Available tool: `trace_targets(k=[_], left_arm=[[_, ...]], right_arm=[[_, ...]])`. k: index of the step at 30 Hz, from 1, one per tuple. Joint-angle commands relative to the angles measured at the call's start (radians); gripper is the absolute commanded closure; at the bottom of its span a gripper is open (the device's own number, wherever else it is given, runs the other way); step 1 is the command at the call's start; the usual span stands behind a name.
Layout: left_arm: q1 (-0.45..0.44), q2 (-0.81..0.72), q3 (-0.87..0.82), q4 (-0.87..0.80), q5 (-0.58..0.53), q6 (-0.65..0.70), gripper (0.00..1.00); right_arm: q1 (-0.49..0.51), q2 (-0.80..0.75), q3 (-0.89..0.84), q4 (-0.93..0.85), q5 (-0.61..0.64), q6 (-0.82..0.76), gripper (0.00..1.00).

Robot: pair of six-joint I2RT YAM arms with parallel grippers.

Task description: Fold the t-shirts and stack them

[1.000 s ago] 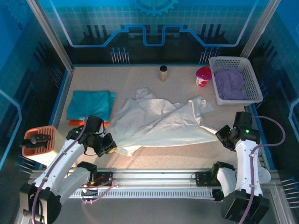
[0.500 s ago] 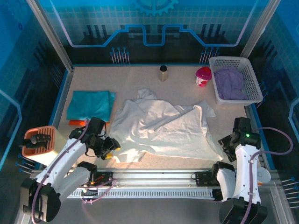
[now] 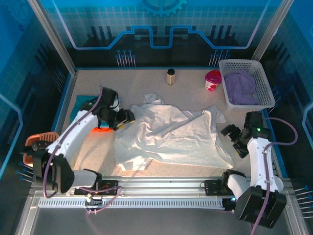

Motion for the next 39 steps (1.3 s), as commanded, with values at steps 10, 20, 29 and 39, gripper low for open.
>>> trace_targets(k=[10,20,29,39], left_arm=[[0.007,0.672,0.662,-0.057,-0.161,0.199,0.44],[0.009,1.026,1.081,-0.224,-0.221,0.228,0.56],[-0.005,1.066,1.034,-0.192,-0.175,0.178,0.61],[-0.025,1.135,1.1,-0.156,-0.166,0.136,0.77]], right_arm=[[0.059,0.001,-0.017,0.225,-0.105,-0.073,0.0],[0.076,-0.012,-0.005,0.216,-0.125,-0.139,0.0],[0.077,-0.007,-0.019,0.214,-0.156,-0.132,0.01],[0.073,-0.042,-0.017,0.167,-0.134,-0.162,0.01]])
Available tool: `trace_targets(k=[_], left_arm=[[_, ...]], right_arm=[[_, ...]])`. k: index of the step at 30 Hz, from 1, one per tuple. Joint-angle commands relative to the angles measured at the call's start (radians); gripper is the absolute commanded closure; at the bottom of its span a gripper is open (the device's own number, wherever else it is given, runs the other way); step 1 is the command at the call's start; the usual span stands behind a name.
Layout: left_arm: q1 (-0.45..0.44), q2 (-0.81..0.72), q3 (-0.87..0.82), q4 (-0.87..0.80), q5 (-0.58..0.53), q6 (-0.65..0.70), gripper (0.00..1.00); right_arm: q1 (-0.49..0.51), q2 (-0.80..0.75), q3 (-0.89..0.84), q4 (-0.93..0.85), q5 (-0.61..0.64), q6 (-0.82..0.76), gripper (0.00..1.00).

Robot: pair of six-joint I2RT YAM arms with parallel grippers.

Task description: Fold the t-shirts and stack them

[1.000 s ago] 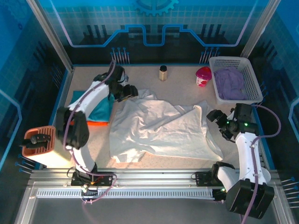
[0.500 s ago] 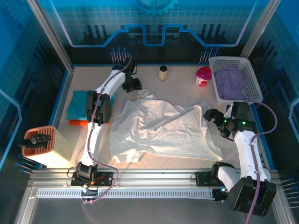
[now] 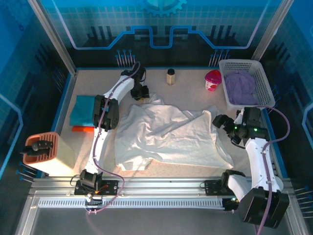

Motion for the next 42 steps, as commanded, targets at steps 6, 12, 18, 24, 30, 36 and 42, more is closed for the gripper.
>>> trace_targets(k=[6,12,18,24,30,36,42], left_arm=[[0.021,0.023,0.082,-0.008,0.005,0.009,0.97],[0.021,-0.123,0.083,-0.007,-0.034,0.073,1.0],[0.022,-0.25,0.084,-0.008,-0.073,0.144,1.0],[0.021,-0.322,0.129,-0.025,-0.127,0.232,1.0],[0.019,-0.39,0.114,0.04,-0.1,0.304,1.0],[0.018,-0.458,0.026,0.229,-0.041,0.353,1.0],[0.021,-0.447,-0.022,0.464,0.134,0.38,1.0]], right_arm=[[-0.011,-0.058,-0.029,-0.044,-0.004,-0.038,0.01],[-0.017,-0.054,-0.044,-0.021,-0.028,-0.021,0.01],[-0.018,-0.042,-0.038,-0.011,-0.04,-0.018,0.02],[-0.023,-0.049,-0.02,-0.035,-0.023,-0.041,0.02],[-0.024,-0.042,-0.04,-0.015,-0.05,-0.029,0.02],[-0.024,-0.038,-0.055,-0.009,-0.064,-0.026,0.03],[-0.024,-0.032,-0.061,-0.004,-0.073,-0.025,0.02]])
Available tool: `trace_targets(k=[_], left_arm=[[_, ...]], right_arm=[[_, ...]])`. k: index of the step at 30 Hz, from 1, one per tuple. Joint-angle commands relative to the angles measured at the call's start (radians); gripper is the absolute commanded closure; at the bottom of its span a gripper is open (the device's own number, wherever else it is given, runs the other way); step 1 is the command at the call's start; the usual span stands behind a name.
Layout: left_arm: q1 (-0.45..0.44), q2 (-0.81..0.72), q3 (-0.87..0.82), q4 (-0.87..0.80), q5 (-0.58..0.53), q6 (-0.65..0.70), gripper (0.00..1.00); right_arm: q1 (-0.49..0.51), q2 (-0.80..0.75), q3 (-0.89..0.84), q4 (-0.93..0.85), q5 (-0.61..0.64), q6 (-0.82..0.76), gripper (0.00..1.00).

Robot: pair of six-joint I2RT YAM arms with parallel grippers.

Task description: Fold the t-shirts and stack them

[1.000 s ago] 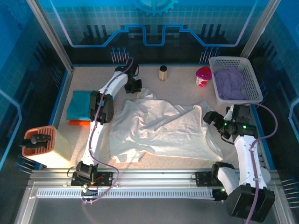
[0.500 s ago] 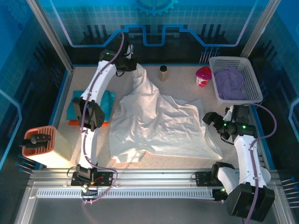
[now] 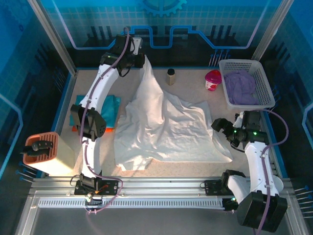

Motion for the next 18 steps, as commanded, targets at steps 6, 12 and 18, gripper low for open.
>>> trace_targets(k=[6,12,18], left_arm=[[0.015,0.036,-0.073,0.298,0.037,0.038,0.55],[0.059,0.055,-0.055,0.15,-0.121,-0.125,0.27],[0.058,-0.088,-0.295,0.08,-0.095,-0.261,0.28]], right_arm=[[-0.009,0.015,0.002,-0.004,-0.03,-0.015,0.03],[0.0,0.056,0.019,0.038,-0.018,-0.008,0.05],[0.073,0.196,0.101,0.127,0.065,-0.033,0.14]])
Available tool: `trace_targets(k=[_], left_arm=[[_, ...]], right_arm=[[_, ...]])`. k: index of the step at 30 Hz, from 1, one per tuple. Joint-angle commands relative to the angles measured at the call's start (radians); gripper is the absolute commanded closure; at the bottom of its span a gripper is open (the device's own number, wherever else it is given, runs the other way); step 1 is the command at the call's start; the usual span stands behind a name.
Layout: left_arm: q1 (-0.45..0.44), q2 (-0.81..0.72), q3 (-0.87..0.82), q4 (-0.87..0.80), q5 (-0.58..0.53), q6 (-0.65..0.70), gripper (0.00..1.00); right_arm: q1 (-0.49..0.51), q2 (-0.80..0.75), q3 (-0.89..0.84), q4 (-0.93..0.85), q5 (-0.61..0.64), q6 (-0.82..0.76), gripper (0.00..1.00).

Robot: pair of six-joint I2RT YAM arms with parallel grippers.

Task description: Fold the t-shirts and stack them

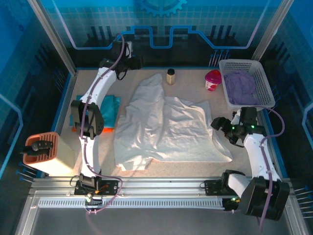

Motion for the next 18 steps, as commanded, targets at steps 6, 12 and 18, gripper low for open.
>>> trace_targets(k=[6,12,18], left_arm=[[-0.016,-0.22,-0.402,-0.109,-0.018,-0.162,0.36],[-0.016,-0.283,-0.622,-0.109,-0.009,-0.195,0.42],[-0.021,-0.352,-0.798,-0.094,-0.05,-0.194,0.44]], right_arm=[[0.121,0.286,0.231,0.121,0.114,-0.069,0.21],[0.179,0.571,0.451,0.099,0.214,-0.109,0.28],[0.212,0.805,0.642,0.081,0.281,-0.104,0.39]])
